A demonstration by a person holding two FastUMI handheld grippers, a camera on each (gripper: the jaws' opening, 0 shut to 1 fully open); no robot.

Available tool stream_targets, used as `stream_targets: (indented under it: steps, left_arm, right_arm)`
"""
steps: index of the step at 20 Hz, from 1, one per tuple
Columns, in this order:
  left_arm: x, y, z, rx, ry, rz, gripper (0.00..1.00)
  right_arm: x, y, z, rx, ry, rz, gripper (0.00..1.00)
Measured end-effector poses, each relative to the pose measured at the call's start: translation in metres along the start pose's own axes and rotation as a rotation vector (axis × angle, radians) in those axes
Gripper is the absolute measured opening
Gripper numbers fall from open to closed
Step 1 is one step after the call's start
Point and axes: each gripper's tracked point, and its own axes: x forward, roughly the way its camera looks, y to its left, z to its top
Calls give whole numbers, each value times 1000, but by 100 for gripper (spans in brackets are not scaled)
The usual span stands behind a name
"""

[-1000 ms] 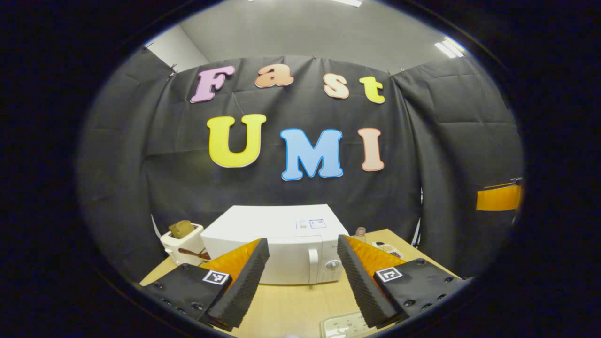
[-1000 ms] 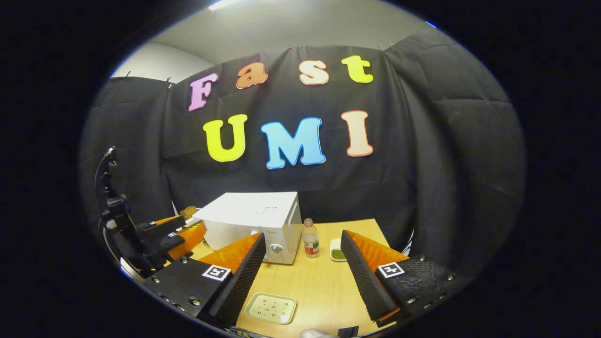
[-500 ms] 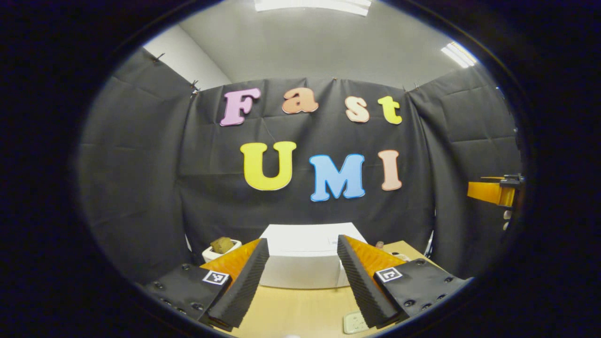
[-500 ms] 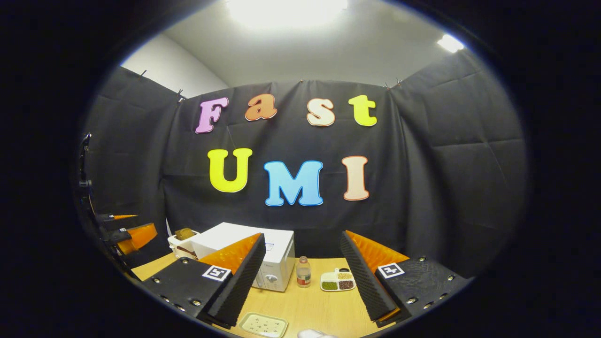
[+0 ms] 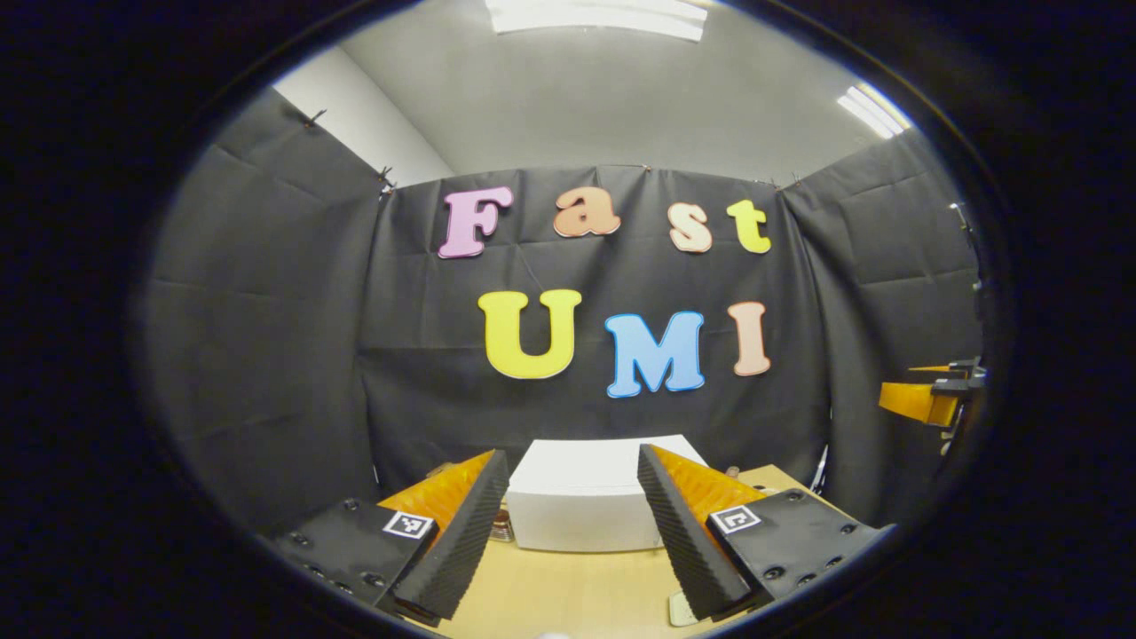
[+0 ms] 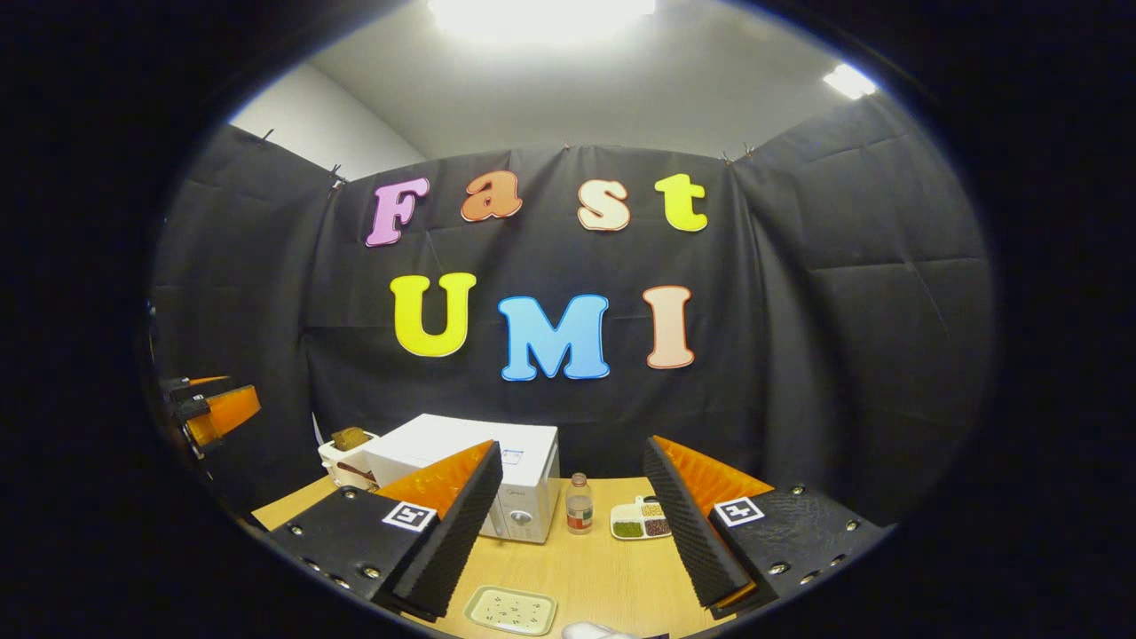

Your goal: Open the microwave oven with the left hand, put the food in, and close the microwave oven.

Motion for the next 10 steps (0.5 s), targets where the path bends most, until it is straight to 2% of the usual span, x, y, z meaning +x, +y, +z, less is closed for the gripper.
stream_targets:
  steps: [10]
  left_arm:
    - [1, 1, 0, 0, -17, -19, 100]
  right_arm:
    - [-3, 2, 1, 14, 8, -17, 98]
